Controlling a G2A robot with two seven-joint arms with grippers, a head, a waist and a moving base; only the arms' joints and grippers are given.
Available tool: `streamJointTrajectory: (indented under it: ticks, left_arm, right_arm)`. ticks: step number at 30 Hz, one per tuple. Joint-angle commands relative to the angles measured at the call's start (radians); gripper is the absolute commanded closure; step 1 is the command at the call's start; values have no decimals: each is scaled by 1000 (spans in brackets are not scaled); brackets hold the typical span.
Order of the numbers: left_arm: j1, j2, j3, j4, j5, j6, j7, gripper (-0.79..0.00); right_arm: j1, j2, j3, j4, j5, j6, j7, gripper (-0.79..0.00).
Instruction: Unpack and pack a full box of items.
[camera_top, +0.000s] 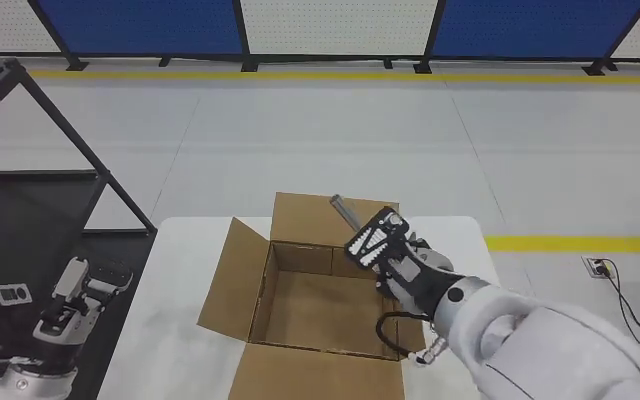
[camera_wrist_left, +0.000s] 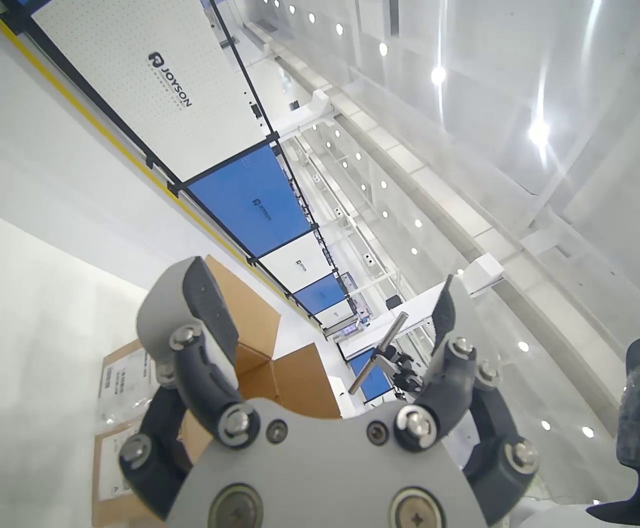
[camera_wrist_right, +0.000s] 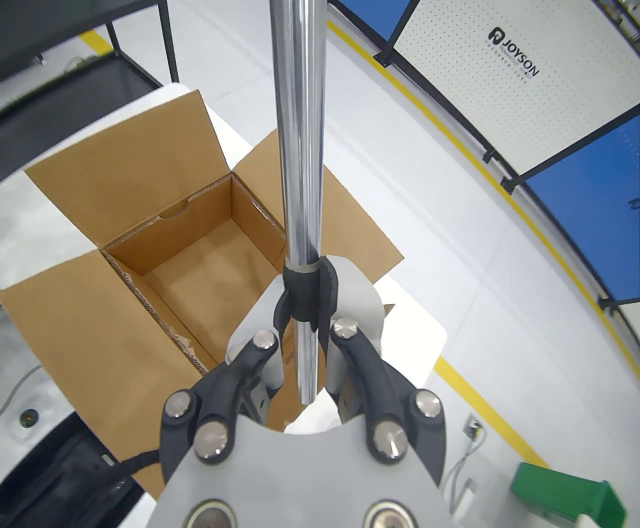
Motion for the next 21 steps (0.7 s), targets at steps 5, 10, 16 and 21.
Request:
streamJointTrajectory:
  ticks: [5, 10, 16, 21]
  left_arm:
    - [10, -1, -3, 5, 1, 16, 14, -785]
    - [10, -1, -3, 5, 1, 16, 14, -785]
    - [10, -1, -3, 5, 1, 16, 14, -785]
    - [10, -1, -3, 5, 1, 16, 14, -785]
  right_arm:
    - [213, -91, -268, 150, -157, 72, 120, 0]
    - [257, -128, -346, 213, -168, 90, 136, 0]
    - [257, -128, -346, 213, -168, 90, 136, 0]
    - [257, -128, -346, 213, -168, 90, 136, 0]
